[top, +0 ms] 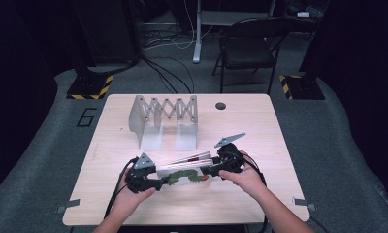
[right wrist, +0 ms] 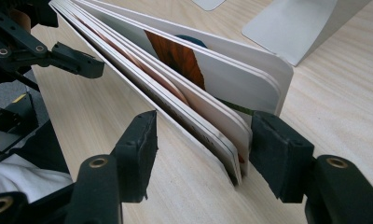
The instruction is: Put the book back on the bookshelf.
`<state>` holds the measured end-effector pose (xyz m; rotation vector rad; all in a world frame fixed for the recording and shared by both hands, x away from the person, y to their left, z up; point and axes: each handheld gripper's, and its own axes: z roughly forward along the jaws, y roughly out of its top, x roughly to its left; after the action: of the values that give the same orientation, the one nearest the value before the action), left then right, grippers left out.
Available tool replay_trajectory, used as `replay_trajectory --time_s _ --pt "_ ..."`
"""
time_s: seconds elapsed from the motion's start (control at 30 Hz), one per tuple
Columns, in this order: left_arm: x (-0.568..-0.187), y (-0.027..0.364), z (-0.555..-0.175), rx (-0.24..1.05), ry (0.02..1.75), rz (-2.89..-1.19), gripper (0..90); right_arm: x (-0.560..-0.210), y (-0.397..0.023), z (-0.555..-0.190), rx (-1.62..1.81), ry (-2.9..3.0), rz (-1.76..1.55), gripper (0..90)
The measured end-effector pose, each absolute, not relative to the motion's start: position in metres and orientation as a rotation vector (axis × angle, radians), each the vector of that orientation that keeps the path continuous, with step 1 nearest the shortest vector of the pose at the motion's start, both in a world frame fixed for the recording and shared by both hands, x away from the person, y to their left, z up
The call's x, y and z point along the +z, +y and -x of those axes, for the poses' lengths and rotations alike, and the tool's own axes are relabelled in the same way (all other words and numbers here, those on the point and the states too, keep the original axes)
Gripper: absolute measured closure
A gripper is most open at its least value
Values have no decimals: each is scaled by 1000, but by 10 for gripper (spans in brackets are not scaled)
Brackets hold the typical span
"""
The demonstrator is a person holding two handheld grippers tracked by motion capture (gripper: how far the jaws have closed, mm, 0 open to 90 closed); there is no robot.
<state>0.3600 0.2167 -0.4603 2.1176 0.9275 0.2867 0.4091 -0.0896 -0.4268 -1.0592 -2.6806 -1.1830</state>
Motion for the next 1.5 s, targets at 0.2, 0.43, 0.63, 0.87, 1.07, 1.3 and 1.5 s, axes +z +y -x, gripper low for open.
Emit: replay_trajectory --time_s 0.2,0.43,0.63,0.87,1.07,1.3,1.5 --pt "-460 210 -362 300 912 -2118 400 -428 -91 -409 -1177 -2681 1068 415" --pt "-461 202 -363 284 900 -2129 400 -429 -91 -410 -1170 -2680 1073 412" --pt "-463 196 -364 275 899 -2127 397 -433 -91 -411 -1165 -2679 1074 411" --pt "-463 195 -365 281 889 -2131 404 -439 -94 -410 -1167 -2696 1093 411" --pt "-462 196 -360 280 873 -2137 469 -442 -95 -411 -1136 -2704 1131 452" --pt "-462 197 -355 334 852 -2136 537 -445 -90 -416 -1138 -2723 1172 498" --pt "-460 198 -352 351 844 -2140 560 -446 -83 -423 -1159 -2717 1199 503"
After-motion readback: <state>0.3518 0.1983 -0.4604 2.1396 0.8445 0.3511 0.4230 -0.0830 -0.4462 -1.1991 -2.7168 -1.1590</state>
